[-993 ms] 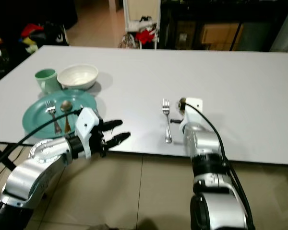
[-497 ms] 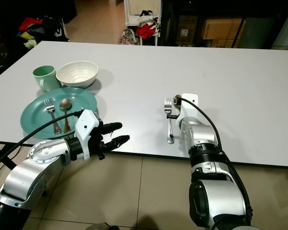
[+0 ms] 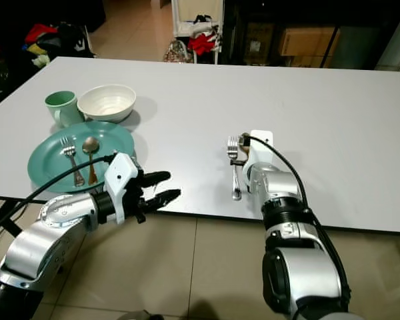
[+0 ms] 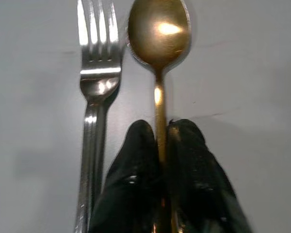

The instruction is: Setting the table

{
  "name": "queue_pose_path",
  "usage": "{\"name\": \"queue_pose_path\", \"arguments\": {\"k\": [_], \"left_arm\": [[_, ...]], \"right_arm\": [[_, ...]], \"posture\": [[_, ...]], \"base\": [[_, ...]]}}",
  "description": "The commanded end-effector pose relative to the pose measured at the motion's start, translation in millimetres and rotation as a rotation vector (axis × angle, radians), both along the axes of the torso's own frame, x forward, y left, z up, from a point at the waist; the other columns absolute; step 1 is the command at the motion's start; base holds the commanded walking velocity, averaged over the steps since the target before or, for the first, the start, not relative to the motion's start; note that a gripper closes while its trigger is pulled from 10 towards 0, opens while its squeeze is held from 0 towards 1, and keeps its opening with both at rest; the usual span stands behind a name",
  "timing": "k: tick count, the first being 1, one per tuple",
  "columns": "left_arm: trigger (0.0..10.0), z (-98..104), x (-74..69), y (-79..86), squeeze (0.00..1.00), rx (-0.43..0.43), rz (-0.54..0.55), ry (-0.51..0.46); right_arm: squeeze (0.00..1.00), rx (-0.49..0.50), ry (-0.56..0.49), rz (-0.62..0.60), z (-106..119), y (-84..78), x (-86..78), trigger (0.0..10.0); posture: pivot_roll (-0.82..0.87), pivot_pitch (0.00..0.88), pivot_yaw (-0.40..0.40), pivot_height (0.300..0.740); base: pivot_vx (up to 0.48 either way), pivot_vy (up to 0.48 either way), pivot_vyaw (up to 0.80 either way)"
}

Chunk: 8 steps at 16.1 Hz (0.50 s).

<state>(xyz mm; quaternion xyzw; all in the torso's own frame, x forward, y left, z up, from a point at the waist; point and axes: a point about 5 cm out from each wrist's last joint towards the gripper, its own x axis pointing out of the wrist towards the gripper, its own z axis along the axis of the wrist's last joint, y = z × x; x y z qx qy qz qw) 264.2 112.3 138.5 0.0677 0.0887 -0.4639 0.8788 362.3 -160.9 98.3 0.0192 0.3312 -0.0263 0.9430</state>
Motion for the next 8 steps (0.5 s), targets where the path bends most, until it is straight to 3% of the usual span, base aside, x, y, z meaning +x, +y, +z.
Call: {"name": "queue_pose_path", "arguments": {"k": [1,4,8], "left_arm": [[10.0,1,-0.4,-0.9,0.0,0.005,-0.009,-0.009],[10.0,4,0.6,-1.2,0.0,-0.01,-0.004,-0.018],[10.0,15,2.4,-3.0,0.0,-0.081,0.041,-0.05]], "right_arm": [[1.0,0.032,0.099,0.017,-18,3.9,-12.2,10.0],[1.0,0.047,0.061,0.052,-1,2.8,-18.9,10.0],[1.0,-0.002,-0.052,0.148,39,-3.2,-52.1,10.0]], "posture": [[0.04,0.0,0.039,0.74],[0.03,0.0,0.044,0.74],[0.04,0.0,0.041,0.74]], "base": [[0.0,0.0,0.0],[0.0,0.0,0.0],[0.0,0.0,0.0]]}}
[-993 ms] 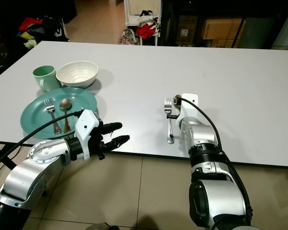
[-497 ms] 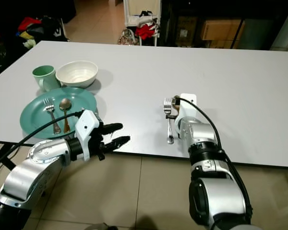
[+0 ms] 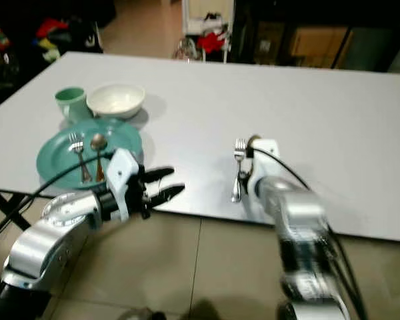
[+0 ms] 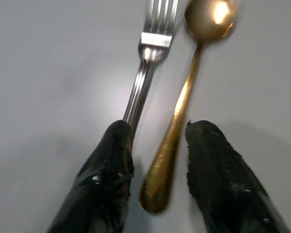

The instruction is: Setting the table

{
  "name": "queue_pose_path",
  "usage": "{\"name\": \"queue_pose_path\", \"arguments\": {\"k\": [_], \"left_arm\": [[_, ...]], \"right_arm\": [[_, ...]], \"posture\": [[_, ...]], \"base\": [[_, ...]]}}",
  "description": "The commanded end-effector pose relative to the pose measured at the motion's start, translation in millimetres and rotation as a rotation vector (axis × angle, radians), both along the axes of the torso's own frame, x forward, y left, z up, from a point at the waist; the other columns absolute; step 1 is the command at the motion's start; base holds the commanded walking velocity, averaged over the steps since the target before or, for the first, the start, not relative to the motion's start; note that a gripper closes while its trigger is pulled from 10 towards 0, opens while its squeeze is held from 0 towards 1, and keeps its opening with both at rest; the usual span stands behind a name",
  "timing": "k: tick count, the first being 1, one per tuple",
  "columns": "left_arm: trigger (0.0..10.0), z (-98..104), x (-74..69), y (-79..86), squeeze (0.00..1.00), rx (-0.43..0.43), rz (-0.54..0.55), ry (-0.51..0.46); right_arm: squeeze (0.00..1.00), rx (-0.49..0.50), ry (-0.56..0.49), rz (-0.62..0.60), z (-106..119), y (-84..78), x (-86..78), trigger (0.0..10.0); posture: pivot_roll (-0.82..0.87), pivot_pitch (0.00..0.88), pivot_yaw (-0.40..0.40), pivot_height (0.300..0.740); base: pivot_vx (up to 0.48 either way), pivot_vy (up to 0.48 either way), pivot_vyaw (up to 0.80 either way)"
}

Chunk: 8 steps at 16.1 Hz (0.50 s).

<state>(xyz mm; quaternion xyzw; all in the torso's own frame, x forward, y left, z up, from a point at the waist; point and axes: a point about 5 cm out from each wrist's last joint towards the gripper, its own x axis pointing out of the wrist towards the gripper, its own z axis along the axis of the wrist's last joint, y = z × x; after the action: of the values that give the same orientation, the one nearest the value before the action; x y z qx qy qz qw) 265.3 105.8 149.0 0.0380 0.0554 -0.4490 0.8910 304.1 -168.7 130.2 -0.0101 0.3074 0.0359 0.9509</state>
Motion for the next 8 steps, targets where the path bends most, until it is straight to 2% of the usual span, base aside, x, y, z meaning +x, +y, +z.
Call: {"name": "queue_pose_path", "arguments": {"k": [1,2,3,4,6,8], "left_arm": [[10.0,11,1.5,5.2,0.0,-0.023,0.048,-0.044],[10.0,15,1.9,8.6,0.0,-0.044,0.109,-0.064],[10.0,19,1.4,15.3,0.0,-0.061,0.203,-0.079],[10.0,20,0.2,18.0,0.0,-0.066,0.244,-0.084],[10.0,20,-0.2,23.2,0.0,-0.079,0.377,-0.095],[10.0,20,5.0,33.2,0.0,-0.099,0.542,-0.15]], "right_arm": [[1.0,-0.012,-0.082,0.031,17,1.0,-7.1,10.0],[1.0,-0.007,-0.156,0.036,24,-1.1,-19.3,10.0],[1.0,0.003,-0.219,0.037,31,-0.9,-36.0,10.0],[1.0,0.005,-0.249,0.039,35,-0.7,-45.8,10.0],[1.0,-0.127,-0.362,0.091,44,-1.6,-59.2,10.0],[1.0,-0.241,-0.465,0.123,45,-2.5,-59.8,10.0]], "posture": [[0.03,0.0,0.049,0.74],[0.02,0.0,0.063,0.74],[-0.02,0.0,0.097,0.74],[-0.03,0.0,0.107,0.74],[-0.02,0.0,0.107,0.74],[-0.01,0.0,0.091,0.74]], "base": [[0.0,0.0,0.0],[0.0,0.0,0.0],[0.0,0.0,0.8],[0.0,0.0,0.8],[0.0,0.0,0.8],[0.0,0.0,0.8]]}}
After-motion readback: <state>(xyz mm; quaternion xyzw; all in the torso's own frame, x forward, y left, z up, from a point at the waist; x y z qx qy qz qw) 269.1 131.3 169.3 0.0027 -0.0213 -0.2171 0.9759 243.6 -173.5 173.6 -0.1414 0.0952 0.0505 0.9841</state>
